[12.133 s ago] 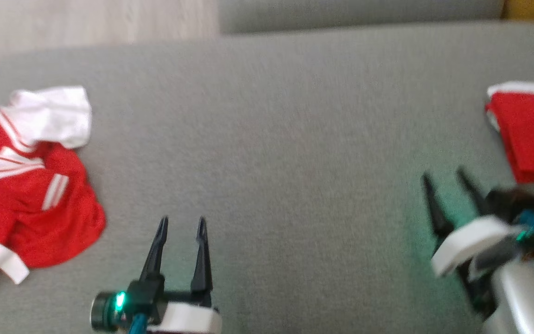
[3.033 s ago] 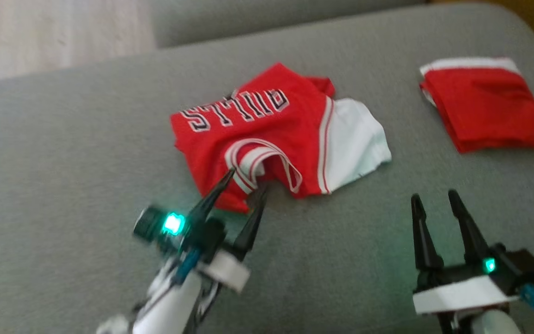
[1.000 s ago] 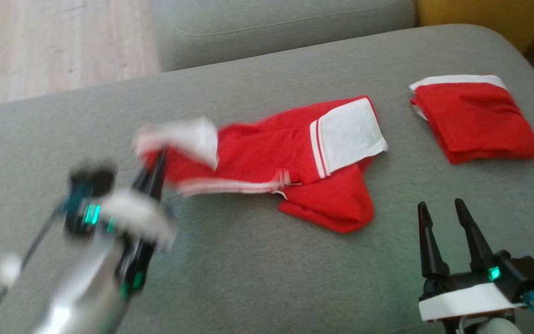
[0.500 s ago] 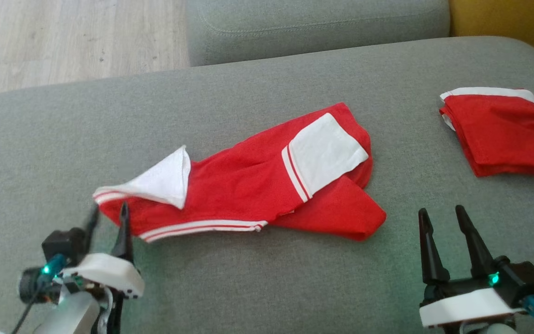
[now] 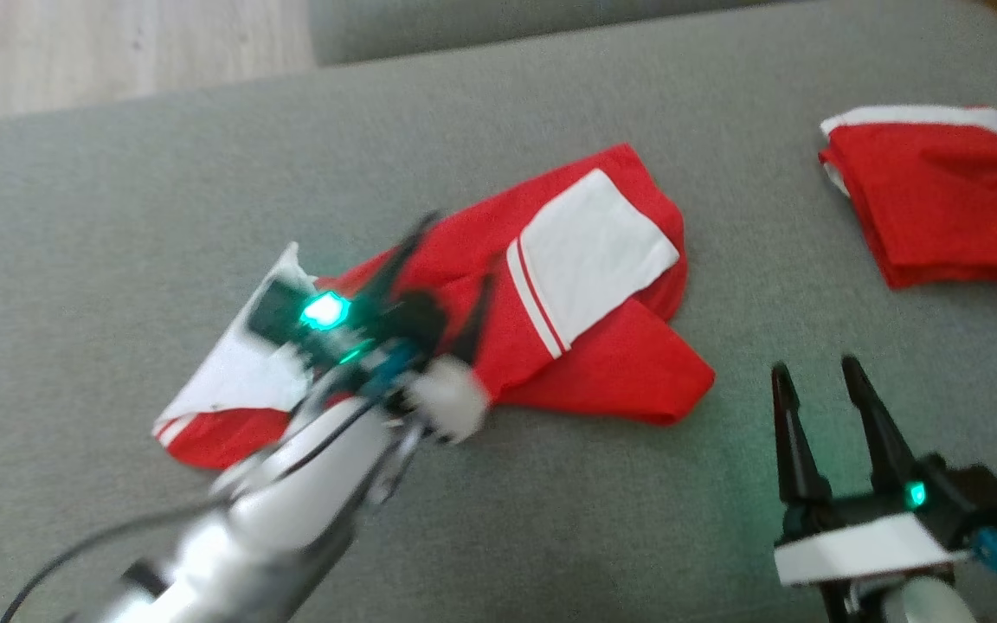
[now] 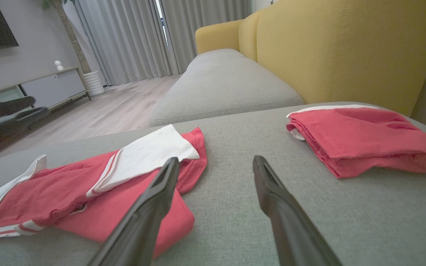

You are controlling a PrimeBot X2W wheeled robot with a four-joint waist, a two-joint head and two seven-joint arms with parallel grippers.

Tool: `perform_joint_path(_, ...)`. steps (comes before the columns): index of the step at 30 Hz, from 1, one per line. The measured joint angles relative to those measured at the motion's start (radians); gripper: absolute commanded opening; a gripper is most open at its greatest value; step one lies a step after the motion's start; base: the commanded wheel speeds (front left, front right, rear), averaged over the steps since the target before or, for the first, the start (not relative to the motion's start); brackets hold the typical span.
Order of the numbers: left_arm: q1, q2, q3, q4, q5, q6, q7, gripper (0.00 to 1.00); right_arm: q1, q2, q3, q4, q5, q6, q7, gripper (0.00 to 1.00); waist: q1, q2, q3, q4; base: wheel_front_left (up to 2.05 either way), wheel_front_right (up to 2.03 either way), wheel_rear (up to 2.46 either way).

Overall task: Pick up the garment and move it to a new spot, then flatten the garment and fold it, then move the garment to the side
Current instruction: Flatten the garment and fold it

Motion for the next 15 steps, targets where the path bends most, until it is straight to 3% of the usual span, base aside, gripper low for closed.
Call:
perform_joint_path(7,-0.207,-0.148,-0.109,0.163,0.035,-0.133,0.166,1.0,-0.08,0.0,0.015,-0.008,-0.002,0.0,0.0,1.0,0.0001,0.0,0.094,-0.043,0.0,0.0,0.0)
perform_joint_path(15,-0.275,-0.181,-0.167,0.31,0.024,-0.243,0.207,1.0,-0.099,0.0,0.015,-0.008,-0.001,0.0,0.0,1.0,0.0001,0.0,0.176,-0.102,0.0,0.0,0.0)
